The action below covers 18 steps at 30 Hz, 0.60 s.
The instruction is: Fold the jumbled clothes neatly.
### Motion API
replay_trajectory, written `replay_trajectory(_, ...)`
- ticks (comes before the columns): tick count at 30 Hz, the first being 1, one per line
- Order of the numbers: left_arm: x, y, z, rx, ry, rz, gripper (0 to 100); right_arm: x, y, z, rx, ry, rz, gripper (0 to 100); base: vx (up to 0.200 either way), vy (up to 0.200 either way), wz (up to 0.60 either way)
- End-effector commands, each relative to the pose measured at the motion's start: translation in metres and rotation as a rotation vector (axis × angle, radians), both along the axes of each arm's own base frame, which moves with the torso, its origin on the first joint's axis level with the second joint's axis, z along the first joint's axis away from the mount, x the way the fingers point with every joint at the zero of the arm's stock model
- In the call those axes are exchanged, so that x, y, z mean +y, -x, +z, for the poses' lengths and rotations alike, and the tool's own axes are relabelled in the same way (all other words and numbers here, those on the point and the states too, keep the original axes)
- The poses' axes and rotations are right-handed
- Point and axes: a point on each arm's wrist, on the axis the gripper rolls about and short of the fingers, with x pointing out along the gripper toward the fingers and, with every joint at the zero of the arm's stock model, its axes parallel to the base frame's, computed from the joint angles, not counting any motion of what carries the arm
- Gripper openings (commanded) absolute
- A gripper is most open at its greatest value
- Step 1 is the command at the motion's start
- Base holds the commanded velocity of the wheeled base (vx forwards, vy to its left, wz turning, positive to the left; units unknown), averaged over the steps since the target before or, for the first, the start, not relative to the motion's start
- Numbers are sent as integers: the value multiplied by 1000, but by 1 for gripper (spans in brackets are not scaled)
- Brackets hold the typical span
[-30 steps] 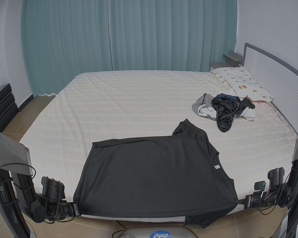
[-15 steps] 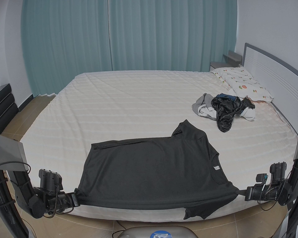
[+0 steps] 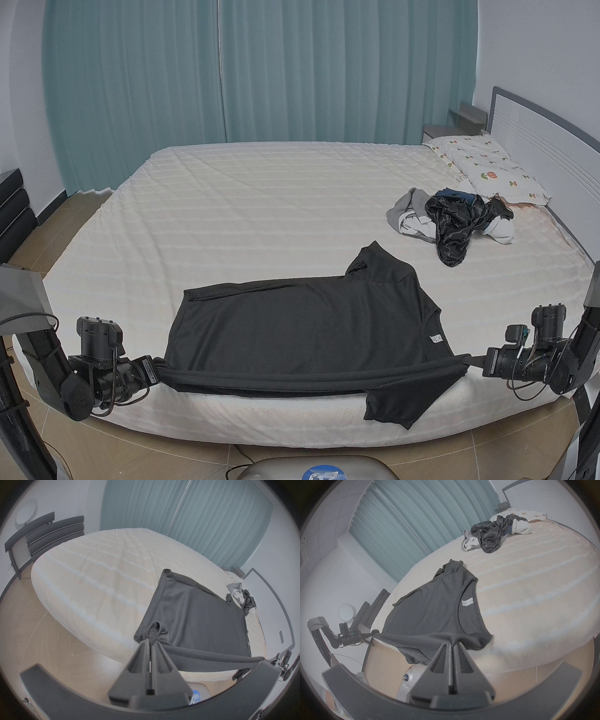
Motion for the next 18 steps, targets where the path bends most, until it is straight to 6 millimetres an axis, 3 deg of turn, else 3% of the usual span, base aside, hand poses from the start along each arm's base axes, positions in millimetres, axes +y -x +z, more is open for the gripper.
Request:
replay_trajectory(1, 4, -17, -4, -18, 52, 38, 0, 0, -23, 10, -24, -26, -17, 0, 0, 0, 0)
replay_trajectory(9, 7, -16, -5, 77, 161, 18, 0, -1, -45, 21, 39, -111, -54, 0, 0, 0, 0)
replay_trajectory(18, 9, -7, 14, 132, 169, 9, 0, -2, -39, 31, 82, -134, -36, 0, 0, 0, 0)
